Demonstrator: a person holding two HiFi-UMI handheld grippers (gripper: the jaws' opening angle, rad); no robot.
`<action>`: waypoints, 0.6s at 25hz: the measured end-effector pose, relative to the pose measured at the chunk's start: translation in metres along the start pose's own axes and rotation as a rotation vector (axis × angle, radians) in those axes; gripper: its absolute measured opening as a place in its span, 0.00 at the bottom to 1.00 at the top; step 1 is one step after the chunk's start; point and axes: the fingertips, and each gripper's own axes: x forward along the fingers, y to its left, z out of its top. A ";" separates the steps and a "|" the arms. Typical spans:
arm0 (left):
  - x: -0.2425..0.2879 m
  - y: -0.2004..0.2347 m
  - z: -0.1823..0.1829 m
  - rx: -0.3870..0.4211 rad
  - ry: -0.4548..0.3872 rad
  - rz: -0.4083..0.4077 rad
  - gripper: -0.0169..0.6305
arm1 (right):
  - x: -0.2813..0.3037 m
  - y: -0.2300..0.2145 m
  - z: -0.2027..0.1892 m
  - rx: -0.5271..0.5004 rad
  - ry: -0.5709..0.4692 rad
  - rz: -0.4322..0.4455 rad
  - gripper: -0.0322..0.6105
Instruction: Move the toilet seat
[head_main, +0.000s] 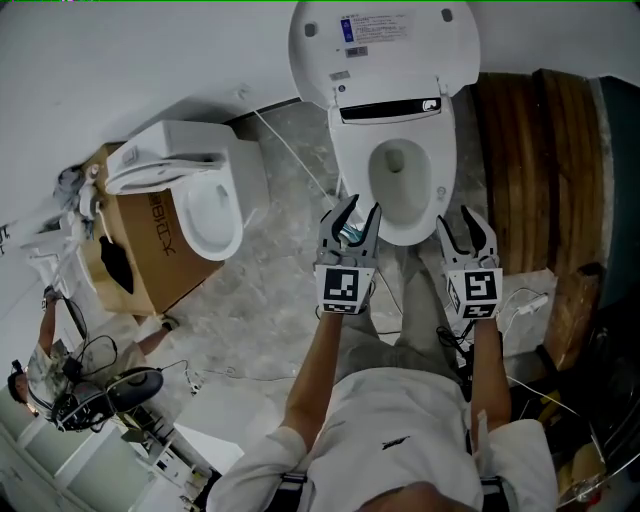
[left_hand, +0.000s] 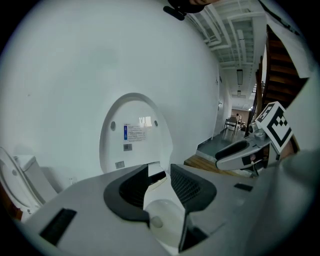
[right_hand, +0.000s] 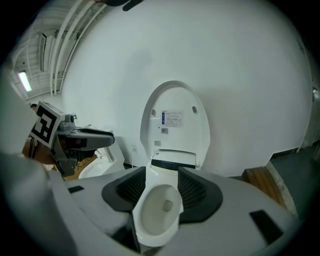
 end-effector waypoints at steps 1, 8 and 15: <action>0.002 0.000 -0.006 -0.005 0.004 0.001 0.27 | 0.004 0.000 -0.006 0.005 0.009 0.001 0.39; 0.015 0.003 -0.054 -0.038 0.050 0.020 0.27 | 0.023 -0.005 -0.048 0.107 0.057 0.003 0.39; 0.030 -0.004 -0.101 -0.059 0.106 0.014 0.27 | 0.040 -0.006 -0.086 0.150 0.104 0.003 0.39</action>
